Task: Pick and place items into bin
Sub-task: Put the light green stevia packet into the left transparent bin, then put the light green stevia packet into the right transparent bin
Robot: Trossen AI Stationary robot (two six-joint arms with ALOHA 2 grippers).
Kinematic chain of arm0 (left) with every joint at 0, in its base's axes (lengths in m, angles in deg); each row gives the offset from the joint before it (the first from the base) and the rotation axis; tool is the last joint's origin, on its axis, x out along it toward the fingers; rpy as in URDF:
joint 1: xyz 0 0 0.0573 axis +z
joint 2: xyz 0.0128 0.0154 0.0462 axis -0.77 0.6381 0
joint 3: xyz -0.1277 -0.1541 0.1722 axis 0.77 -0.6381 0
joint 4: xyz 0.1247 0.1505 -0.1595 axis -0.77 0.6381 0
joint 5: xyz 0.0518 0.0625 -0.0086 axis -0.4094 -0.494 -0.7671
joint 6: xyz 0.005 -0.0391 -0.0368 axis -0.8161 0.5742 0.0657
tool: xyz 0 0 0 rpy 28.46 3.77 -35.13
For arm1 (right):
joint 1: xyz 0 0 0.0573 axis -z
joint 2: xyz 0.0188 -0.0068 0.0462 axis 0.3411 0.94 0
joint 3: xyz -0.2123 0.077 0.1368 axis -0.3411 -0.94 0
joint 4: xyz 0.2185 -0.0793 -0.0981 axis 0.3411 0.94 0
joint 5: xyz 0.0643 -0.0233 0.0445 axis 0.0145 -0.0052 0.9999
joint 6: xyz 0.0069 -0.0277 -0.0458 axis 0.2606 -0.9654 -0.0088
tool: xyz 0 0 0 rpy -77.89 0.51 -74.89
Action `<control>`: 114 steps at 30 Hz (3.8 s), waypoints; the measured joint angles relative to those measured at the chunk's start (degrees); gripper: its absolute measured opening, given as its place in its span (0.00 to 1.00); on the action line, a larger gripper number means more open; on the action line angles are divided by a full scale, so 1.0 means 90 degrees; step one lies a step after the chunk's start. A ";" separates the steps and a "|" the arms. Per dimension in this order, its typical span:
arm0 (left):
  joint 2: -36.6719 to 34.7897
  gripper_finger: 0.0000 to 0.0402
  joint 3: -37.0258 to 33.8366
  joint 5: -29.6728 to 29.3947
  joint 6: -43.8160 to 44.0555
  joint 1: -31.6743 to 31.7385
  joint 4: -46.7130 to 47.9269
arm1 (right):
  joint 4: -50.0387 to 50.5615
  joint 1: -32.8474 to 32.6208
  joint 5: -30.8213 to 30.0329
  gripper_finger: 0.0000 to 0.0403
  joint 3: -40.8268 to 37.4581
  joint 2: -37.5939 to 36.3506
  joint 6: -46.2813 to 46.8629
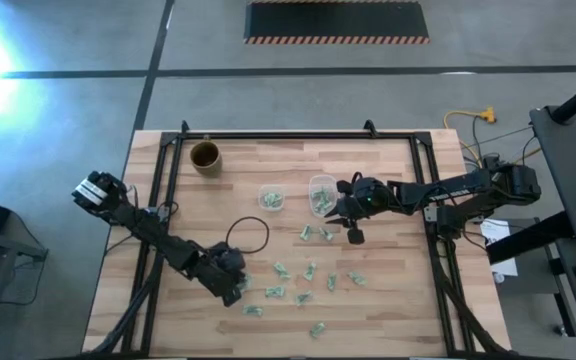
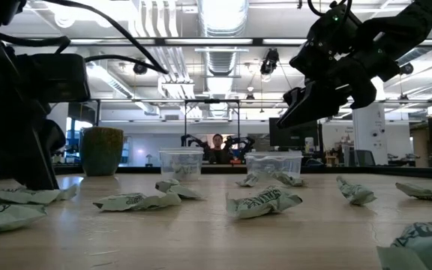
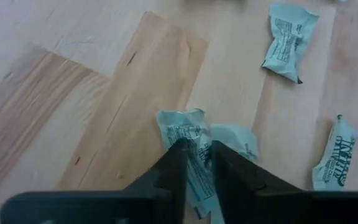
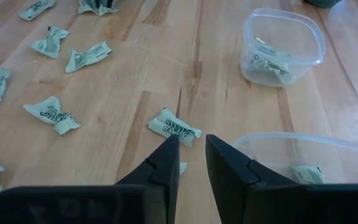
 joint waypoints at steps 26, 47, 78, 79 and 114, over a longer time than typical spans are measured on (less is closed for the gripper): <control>-0.0975 0.00 0.0100 -0.1929 -0.1806 0.0305 0.0098 | -0.0021 0.0000 0.0000 0.18 -0.0005 0.0000 0.0008; -0.1132 0.00 0.0427 -0.2079 -0.5440 0.3266 -0.1176 | -0.0158 0.0000 -0.0002 0.17 -0.0015 -0.0007 -0.0005; -0.0230 0.00 0.0649 -0.1246 -0.6014 0.4308 -0.1871 | -0.0281 0.0002 -0.0002 0.15 -0.0060 -0.0007 -0.0121; -0.0191 0.00 0.0656 -0.1243 -0.6017 0.4319 -0.1857 | -0.0285 0.0002 -0.0002 0.15 -0.0064 -0.0007 -0.0121; -0.0721 0.31 0.0656 -0.1340 -0.6017 0.3815 -0.1570 | -0.0282 -0.0114 0.0215 0.17 -0.0138 -0.0005 0.0122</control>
